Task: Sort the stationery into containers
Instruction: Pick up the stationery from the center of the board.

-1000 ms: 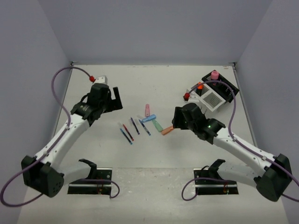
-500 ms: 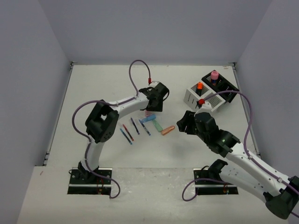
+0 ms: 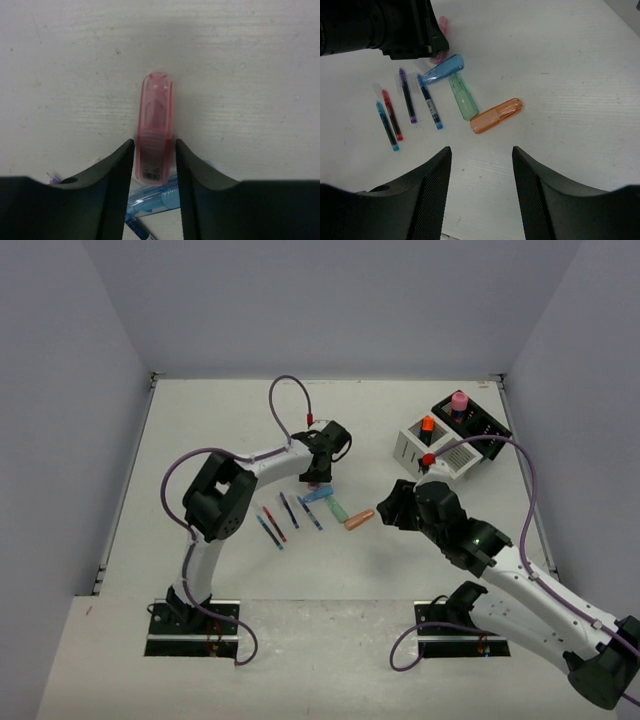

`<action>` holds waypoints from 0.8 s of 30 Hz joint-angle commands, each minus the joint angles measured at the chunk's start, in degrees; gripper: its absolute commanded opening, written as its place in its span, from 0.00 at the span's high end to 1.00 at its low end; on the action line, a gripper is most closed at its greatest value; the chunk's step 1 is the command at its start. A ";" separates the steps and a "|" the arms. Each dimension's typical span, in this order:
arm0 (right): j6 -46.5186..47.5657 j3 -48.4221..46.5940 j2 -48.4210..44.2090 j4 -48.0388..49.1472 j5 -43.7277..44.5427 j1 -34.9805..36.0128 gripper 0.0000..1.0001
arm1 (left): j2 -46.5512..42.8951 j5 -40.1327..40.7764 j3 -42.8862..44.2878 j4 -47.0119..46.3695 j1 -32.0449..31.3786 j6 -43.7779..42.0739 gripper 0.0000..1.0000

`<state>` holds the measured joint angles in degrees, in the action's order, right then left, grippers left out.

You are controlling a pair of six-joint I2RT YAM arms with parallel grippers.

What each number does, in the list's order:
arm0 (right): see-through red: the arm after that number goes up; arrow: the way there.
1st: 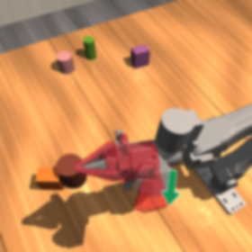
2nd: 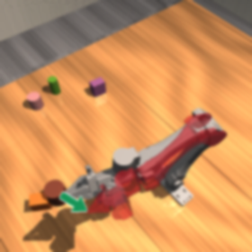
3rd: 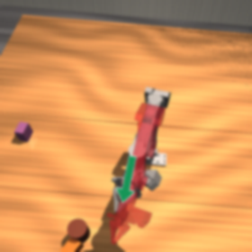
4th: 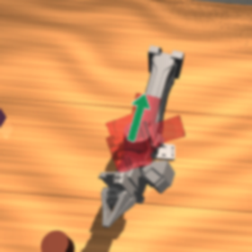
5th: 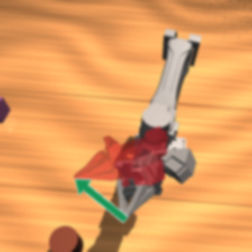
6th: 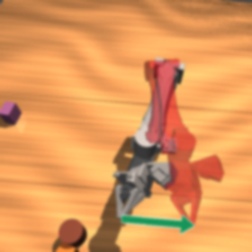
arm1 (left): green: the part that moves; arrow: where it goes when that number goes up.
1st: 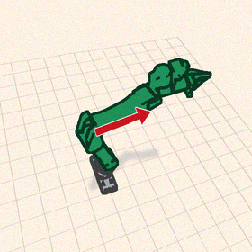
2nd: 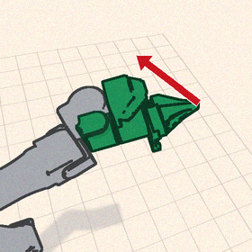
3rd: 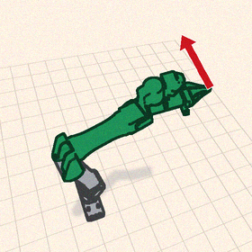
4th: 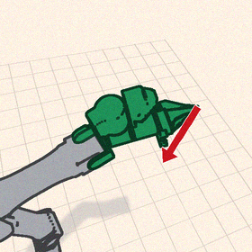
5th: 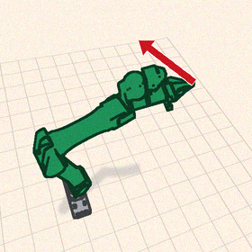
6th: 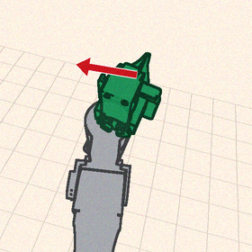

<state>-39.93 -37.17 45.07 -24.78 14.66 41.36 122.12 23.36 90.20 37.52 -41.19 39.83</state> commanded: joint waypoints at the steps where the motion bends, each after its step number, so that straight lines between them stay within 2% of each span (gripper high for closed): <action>1: 0.11 -0.60 0.37 1.84 -0.48 0.24 0.47 | 1.05 -3.23 -2.40 -4.37 1.65 -0.43 0.64; 3: 0.11 -0.98 0.29 1.76 -0.42 0.21 0.48 | 1.11 -3.86 -2.93 -5.10 1.91 -0.64 0.75; 5: 0.11 -1.15 0.37 1.95 -0.43 0.21 0.48 | 1.09 -4.48 -3.27 -5.72 2.00 -0.91 0.92; 7: -0.05 -1.15 0.37 3.01 -1.22 0.29 0.49 | 0.37 -5.37 -3.46 -7.03 2.16 -1.74 1.00; 10: 0.36 -1.73 0.87 4.75 -2.22 -0.04 0.50 | -2.62 -6.29 -4.37 -11.25 2.08 -4.47 1.00; 13: 1.53 -3.71 2.61 6.39 -6.30 -2.99 0.48 | -9.70 -7.35 -7.08 -17.28 1.59 -8.92 1.00; 15: 1.61 -5.05 3.33 7.83 -14.27 -6.71 0.46 | -15.56 -7.87 -12.86 -23.24 1.05 -11.92 1.00; 17: -0.06 -6.61 2.83 9.42 -18.25 -9.96 0.43 | -21.76 -11.34 -19.20 -34.84 1.02 -15.39 1.00; 19: -1.15 -7.81 2.20 11.26 -19.44 -9.99 0.39 | -30.65 -14.53 -28.83 -44.33 0.85 -16.94 1.00; 21: -1.87 -9.59 2.52 12.57 -21.93 -9.98 0.37 | -35.53 -17.48 -34.04 -51.47 0.76 -17.72 1.00; 22: -2.33 -12.04 3.75 11.89 -22.63 -9.90 0.37 | -38.84 -20.18 -37.50 -58.01 0.68 -18.02 1.00; 24: -3.28 -16.01 6.10 11.22 -21.55 -9.87 0.36 | -43.04 -24.84 -41.36 -62.33 0.50 -18.07 1.00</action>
<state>-40.70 -45.06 48.83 -17.47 -2.58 31.41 85.62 7.78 54.44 -3.36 -40.26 25.43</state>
